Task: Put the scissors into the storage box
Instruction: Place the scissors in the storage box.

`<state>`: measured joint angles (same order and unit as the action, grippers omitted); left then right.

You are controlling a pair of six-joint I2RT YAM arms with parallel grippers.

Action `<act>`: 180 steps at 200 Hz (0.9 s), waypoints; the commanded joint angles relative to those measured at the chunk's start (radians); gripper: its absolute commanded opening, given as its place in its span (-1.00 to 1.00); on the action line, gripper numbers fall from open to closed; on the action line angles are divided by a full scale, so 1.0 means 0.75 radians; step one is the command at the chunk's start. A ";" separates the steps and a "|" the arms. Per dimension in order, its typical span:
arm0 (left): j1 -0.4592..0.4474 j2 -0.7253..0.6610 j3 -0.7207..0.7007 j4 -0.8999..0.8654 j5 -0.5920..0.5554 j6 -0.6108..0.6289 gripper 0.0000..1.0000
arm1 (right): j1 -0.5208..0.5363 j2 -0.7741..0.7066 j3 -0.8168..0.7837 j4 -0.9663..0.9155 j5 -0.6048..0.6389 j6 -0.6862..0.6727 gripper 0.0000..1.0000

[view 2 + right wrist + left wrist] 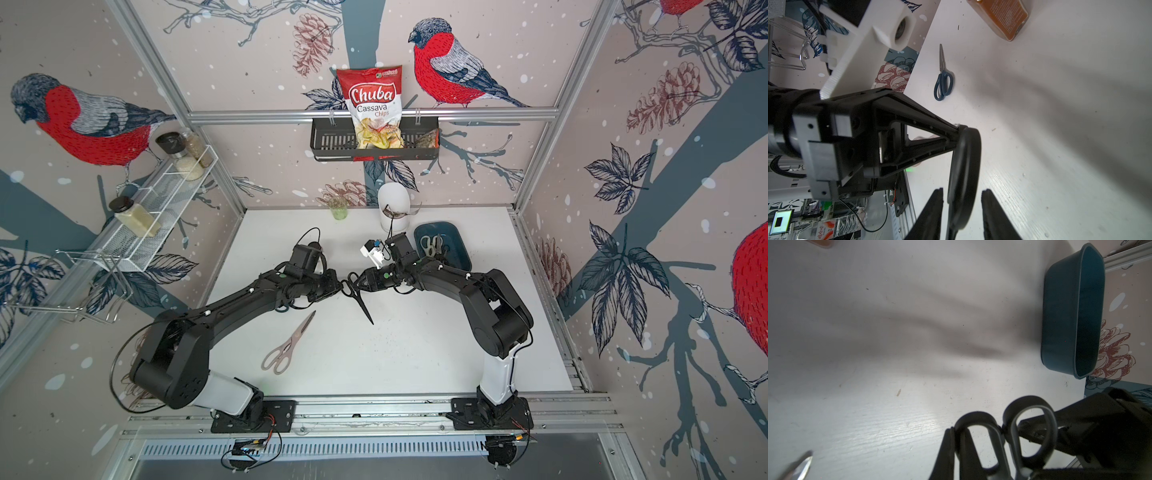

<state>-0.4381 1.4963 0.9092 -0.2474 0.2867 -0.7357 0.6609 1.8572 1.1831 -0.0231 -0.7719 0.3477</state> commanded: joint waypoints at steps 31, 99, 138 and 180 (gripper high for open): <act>-0.006 -0.009 0.001 0.046 -0.008 -0.007 -1.00 | 0.000 0.011 0.017 0.036 -0.060 0.043 -0.83; -0.009 -0.017 0.020 0.005 -0.040 0.010 -0.55 | -0.010 0.003 0.014 0.048 -0.094 0.062 -1.00; -0.009 -0.045 0.025 -0.034 -0.074 0.021 -0.33 | -0.047 -0.019 -0.004 0.055 -0.091 0.073 -1.00; 0.007 -0.117 0.007 -0.076 -0.148 0.015 -0.23 | -0.159 -0.086 -0.059 0.033 -0.061 0.055 -1.00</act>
<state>-0.4419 1.4391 0.9218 -0.2852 0.2241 -0.7288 0.5793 1.8263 1.1538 -0.0105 -0.8181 0.3954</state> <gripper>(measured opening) 0.385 0.137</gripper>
